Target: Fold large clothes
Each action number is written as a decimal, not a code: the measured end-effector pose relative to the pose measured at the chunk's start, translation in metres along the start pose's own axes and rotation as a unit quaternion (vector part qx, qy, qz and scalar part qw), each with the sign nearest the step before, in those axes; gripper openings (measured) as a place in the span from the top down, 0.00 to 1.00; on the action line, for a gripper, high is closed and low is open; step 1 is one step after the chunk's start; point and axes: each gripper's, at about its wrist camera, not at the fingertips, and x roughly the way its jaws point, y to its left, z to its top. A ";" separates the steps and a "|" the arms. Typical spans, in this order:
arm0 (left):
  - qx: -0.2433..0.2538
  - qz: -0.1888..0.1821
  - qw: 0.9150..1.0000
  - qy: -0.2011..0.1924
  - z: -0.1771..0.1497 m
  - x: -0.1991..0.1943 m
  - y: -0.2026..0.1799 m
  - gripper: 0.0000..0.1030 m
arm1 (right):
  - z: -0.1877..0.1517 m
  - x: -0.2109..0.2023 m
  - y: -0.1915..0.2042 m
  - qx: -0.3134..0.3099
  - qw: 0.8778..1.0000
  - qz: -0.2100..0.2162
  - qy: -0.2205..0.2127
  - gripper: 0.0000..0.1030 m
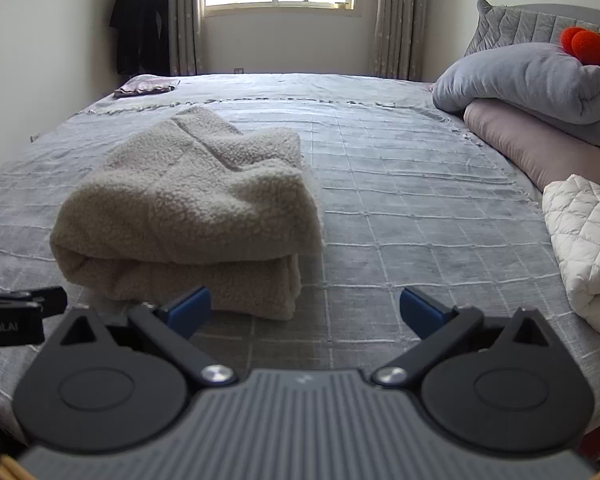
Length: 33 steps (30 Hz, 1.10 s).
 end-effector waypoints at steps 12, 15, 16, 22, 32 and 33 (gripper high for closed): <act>0.002 -0.008 1.000 0.011 -0.003 0.005 -0.004 0.00 | -0.002 0.001 0.006 -0.014 1.000 -0.001 0.006 0.00; 0.003 -0.009 1.000 0.013 -0.003 0.006 -0.005 0.00 | -0.003 0.003 0.007 -0.015 1.000 0.000 0.009 0.00; 0.003 -0.010 1.000 0.014 -0.003 0.007 -0.005 0.00 | -0.003 0.003 0.007 -0.015 1.000 0.001 0.010 0.00; 0.004 -0.015 1.000 0.018 -0.004 0.009 -0.007 0.00 | -0.004 0.006 0.010 -0.018 1.000 0.005 0.014 0.00; 0.005 -0.020 1.000 0.022 -0.004 0.012 -0.007 0.00 | -0.004 0.009 0.007 -0.016 1.000 0.007 0.015 0.00; 0.005 -0.021 1.000 0.023 -0.004 0.012 -0.007 0.00 | -0.004 0.009 0.007 -0.016 1.000 0.008 0.015 0.00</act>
